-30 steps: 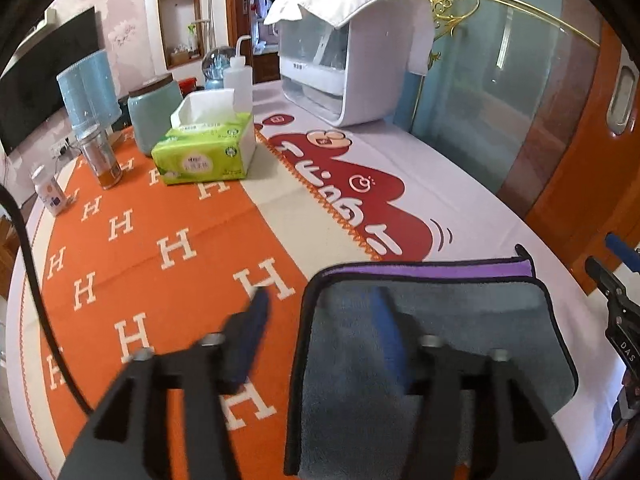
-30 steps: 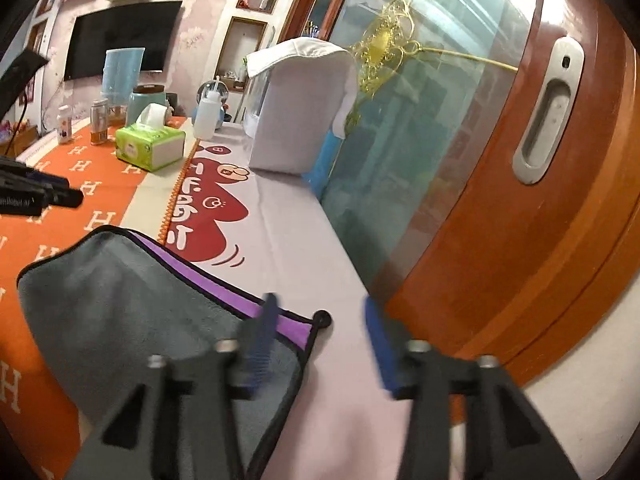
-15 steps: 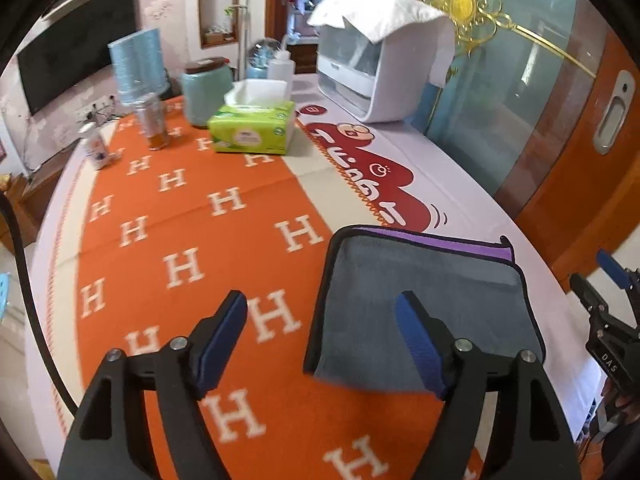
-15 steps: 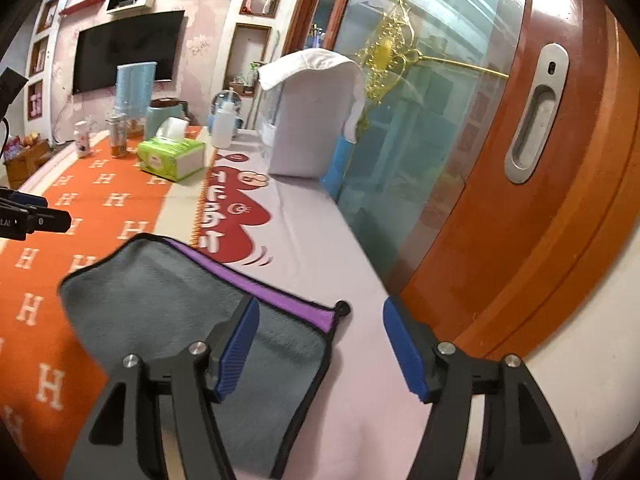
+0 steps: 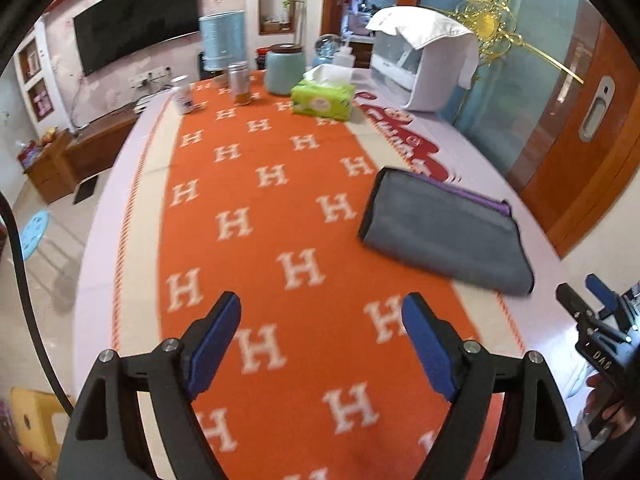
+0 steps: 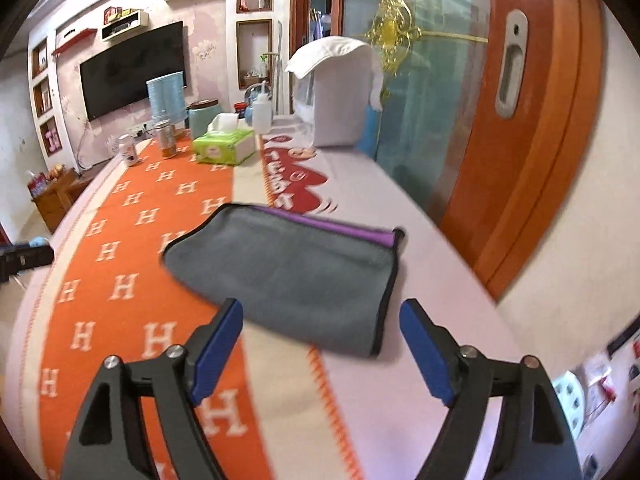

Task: Fold towel

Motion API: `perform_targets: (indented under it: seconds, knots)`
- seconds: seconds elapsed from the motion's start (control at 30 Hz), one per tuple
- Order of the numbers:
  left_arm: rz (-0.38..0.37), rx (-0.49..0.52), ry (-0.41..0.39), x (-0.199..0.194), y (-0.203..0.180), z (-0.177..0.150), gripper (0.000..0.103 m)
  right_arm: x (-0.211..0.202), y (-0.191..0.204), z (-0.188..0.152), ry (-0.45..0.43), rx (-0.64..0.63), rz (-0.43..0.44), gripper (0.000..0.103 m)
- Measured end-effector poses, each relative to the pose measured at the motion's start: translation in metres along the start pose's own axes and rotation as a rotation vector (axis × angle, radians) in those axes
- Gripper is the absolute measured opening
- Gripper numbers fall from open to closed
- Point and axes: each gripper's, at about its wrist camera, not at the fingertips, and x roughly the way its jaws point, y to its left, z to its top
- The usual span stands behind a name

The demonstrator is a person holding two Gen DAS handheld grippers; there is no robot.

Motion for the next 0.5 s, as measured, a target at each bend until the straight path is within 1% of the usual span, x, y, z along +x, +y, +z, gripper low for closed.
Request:
perform_targets:
  seconds: [0.07,0.1,0.23,0.33,0.5]
  knots:
    - [0.044,-0.014,0.012,-0.01,0.008,-0.016,0.082,-0.008,0.005,-0.01,0.019,0.007,0.007,0.085]
    - [0.053,-0.026,0.019,-0.014,0.012,-0.025,0.082,-0.012,0.008,-0.014,0.026,0.008,0.009,0.087]
    - [0.065,-0.072,0.051,-0.026,0.023,-0.054,0.082,-0.023,0.02,-0.038,0.084,0.026,0.043,0.089]
    - [0.072,-0.084,0.068,-0.035,0.028,-0.076,0.082,-0.028,0.03,-0.053,0.124,0.025,0.069,0.089]
    - [0.077,-0.107,0.103,-0.048,0.033,-0.105,0.082,-0.034,0.051,-0.074,0.202,-0.004,0.148,0.091]
